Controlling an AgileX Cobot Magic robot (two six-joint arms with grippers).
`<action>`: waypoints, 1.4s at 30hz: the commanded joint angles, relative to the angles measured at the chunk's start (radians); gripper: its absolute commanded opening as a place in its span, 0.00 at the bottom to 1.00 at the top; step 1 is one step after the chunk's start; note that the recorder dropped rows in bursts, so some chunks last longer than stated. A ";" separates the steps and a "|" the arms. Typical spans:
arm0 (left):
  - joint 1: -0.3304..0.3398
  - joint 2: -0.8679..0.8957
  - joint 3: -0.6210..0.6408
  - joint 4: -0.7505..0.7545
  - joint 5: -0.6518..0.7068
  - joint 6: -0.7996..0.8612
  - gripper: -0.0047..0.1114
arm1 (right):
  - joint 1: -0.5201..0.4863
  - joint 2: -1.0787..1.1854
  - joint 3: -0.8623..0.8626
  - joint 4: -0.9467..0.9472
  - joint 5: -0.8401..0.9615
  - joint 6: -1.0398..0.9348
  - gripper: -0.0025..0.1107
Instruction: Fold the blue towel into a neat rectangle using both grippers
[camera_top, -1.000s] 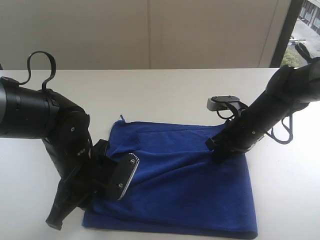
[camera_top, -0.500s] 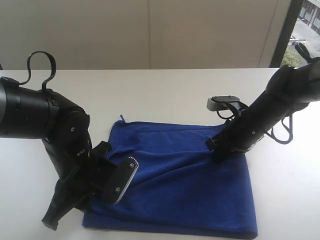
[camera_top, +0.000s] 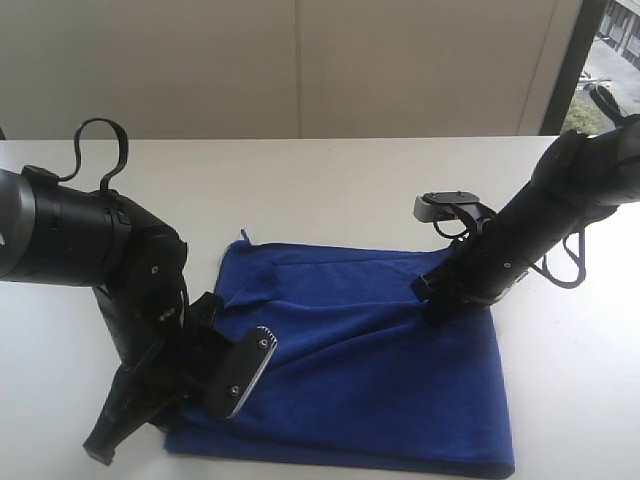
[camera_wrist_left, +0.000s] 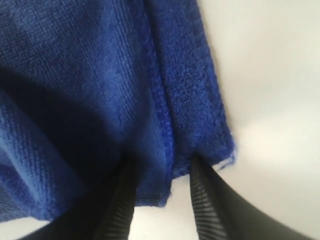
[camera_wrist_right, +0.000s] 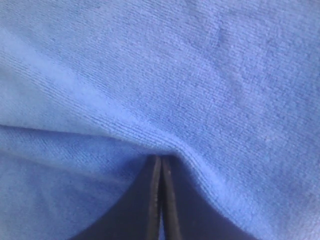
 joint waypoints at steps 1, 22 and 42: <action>-0.006 -0.016 0.006 -0.004 0.031 -0.013 0.41 | -0.002 0.009 -0.001 -0.022 0.008 -0.008 0.02; -0.006 -0.011 0.006 -0.003 0.043 -0.013 0.04 | -0.002 0.009 -0.001 -0.022 0.020 -0.008 0.02; -0.006 -0.013 0.006 -0.005 0.078 -0.064 0.34 | -0.002 0.009 -0.001 -0.022 0.024 -0.008 0.02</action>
